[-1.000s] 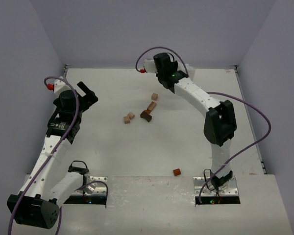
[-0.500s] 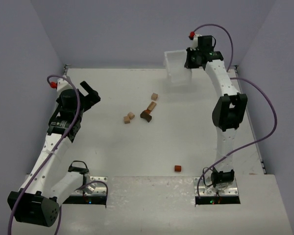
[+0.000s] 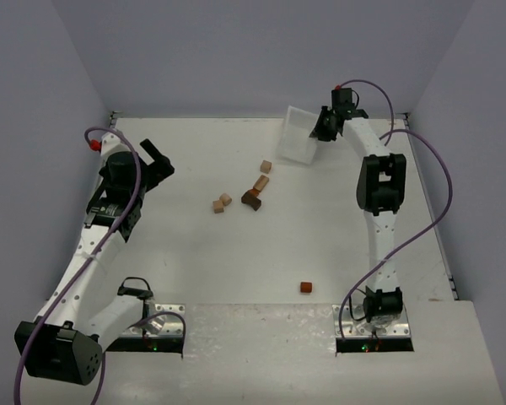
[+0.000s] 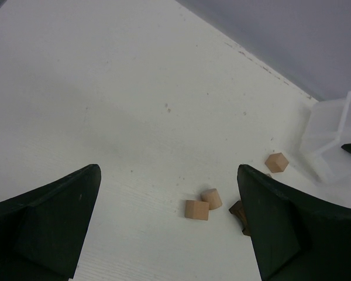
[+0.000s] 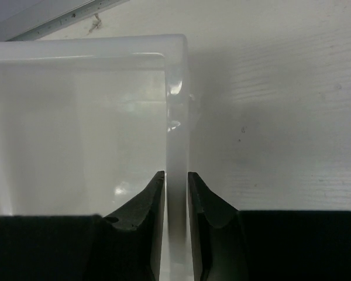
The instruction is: Build the wood block tower
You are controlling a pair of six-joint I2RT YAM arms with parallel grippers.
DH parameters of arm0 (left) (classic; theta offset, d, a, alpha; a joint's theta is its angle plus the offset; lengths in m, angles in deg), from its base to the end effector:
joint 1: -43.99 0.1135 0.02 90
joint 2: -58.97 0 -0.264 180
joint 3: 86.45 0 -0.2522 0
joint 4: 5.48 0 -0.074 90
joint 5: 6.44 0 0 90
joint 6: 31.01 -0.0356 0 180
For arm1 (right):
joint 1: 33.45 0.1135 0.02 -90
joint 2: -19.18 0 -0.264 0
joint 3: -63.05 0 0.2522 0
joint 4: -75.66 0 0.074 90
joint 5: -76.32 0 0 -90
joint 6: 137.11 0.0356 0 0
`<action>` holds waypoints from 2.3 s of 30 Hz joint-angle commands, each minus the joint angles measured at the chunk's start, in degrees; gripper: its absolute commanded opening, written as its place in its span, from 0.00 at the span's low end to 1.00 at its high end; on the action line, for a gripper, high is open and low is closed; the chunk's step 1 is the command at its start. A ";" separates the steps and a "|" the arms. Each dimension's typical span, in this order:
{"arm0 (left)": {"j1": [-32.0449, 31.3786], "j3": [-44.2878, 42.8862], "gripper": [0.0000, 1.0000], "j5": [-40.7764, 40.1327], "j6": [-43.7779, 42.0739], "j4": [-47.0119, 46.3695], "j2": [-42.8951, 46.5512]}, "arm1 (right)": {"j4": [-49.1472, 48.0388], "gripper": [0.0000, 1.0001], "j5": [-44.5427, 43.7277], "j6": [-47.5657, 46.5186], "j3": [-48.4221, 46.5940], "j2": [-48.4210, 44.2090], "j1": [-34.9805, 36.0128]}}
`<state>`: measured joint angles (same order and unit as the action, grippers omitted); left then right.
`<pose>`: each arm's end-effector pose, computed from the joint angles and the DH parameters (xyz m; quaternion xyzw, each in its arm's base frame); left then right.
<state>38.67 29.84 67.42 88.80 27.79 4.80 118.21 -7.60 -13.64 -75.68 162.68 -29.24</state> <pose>0.2132 -0.0099 0.3258 -0.2508 0.7940 -0.0513 0.5514 0.5559 0.0447 0.1691 0.2163 0.9048 0.1641 0.3280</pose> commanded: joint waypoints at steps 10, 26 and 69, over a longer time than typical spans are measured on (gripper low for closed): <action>-0.30 -3.58 1.00 0.29 -0.18 -1.11 -2.63 | -7.01 0.95 0.38 -4.03 7.76 -14.58 0.13; -0.93 3.30 1.00 9.13 6.39 0.41 -2.86 | -4.15 0.99 -20.64 2.95 86.00 -84.38 25.15; -8.74 7.89 1.00 5.43 6.25 -1.60 -8.92 | -13.85 0.06 -13.32 0.46 82.44 -64.72 43.39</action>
<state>30.38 37.29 72.48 95.46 28.86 -4.56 111.12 -21.58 -4.93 13.43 91.50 16.23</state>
